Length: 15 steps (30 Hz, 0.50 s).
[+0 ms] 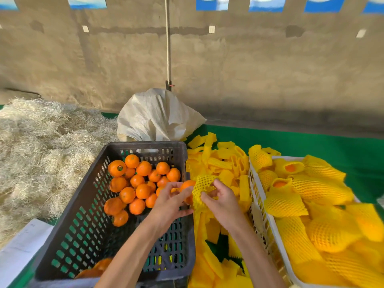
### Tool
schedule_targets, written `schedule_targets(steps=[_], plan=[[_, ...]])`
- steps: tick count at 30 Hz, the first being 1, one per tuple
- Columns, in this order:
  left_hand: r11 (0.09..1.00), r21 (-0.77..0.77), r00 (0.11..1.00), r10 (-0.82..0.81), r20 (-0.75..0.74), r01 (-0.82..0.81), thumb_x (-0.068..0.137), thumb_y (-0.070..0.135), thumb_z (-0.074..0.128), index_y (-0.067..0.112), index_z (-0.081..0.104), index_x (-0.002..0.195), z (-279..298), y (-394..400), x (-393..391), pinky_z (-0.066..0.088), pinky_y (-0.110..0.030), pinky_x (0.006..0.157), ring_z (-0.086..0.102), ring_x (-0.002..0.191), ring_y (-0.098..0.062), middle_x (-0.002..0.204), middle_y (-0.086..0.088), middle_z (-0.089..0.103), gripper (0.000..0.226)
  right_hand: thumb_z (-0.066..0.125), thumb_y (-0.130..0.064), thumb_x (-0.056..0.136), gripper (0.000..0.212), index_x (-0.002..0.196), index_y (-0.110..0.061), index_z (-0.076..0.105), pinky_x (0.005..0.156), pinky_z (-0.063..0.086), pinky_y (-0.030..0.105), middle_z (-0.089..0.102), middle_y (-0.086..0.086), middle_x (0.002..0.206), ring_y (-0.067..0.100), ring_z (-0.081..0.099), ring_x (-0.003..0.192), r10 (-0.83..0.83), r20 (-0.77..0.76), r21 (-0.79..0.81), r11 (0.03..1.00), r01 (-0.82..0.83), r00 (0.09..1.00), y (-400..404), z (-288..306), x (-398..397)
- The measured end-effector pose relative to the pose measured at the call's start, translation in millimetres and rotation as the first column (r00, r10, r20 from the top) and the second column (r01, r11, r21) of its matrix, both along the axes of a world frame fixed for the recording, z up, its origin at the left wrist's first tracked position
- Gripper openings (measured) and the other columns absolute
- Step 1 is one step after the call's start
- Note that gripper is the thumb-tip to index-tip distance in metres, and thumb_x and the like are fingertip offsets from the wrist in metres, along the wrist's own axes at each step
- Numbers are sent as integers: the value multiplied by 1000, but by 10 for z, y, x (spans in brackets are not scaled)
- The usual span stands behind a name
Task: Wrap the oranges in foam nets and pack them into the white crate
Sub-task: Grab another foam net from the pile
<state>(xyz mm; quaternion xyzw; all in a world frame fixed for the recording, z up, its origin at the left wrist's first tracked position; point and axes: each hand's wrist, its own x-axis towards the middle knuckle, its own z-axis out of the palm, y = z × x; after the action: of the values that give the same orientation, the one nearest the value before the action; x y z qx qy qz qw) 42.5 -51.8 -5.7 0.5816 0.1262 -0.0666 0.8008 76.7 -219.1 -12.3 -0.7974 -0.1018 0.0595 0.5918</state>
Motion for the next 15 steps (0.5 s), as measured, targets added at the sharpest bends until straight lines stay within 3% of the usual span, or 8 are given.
schedule_targets(steps=[2,5,8,10,12,15], plan=[[996,-85,999,-40,-9,39,87,32,77,6,62,132,-1,-43,-35,61,-48,92,57,96,-36,108,-24,65,54,69,-36,92,51,138,-24,50,107,47,43,55,-7,137,16,52,129,13,4,-136,991,-13,1000,-42,86,-24],[977,-187,994,-105,18,107,101,40,57,10,74,124,14,-119,-75,52,-53,107,62,115,-45,125,-20,68,41,67,-43,84,42,115,-25,45,95,48,39,46,-6,120,15,47,114,113,143,-422,905,-43,983,-32,221,-64],[957,-158,968,-226,111,242,105,45,53,14,73,126,64,-204,-104,50,-46,109,63,127,-28,134,-15,67,42,59,-51,75,51,114,-27,37,85,47,36,36,-6,118,15,37,112,170,326,-626,776,78,930,79,269,-139],[958,-96,955,-253,153,269,101,37,65,11,63,139,54,-202,-117,46,-49,112,60,132,-29,141,-17,63,46,53,-52,70,53,113,-25,37,79,45,33,34,-8,116,14,35,111,179,407,-627,767,132,896,125,271,-163],[966,-90,961,-229,154,244,98,31,70,8,61,139,10,-167,-119,47,-54,110,60,129,-35,140,-28,59,48,61,-45,71,50,110,-26,37,77,40,29,32,-10,112,13,35,110,165,387,-576,812,98,907,112,288,-141],[965,-107,966,-227,124,241,103,45,62,14,63,138,65,-184,-145,54,-44,83,56,112,-30,135,-24,60,48,68,-42,75,42,107,-27,45,83,40,26,36,-13,108,9,38,107,140,345,-410,912,14,928,35,257,-106]])
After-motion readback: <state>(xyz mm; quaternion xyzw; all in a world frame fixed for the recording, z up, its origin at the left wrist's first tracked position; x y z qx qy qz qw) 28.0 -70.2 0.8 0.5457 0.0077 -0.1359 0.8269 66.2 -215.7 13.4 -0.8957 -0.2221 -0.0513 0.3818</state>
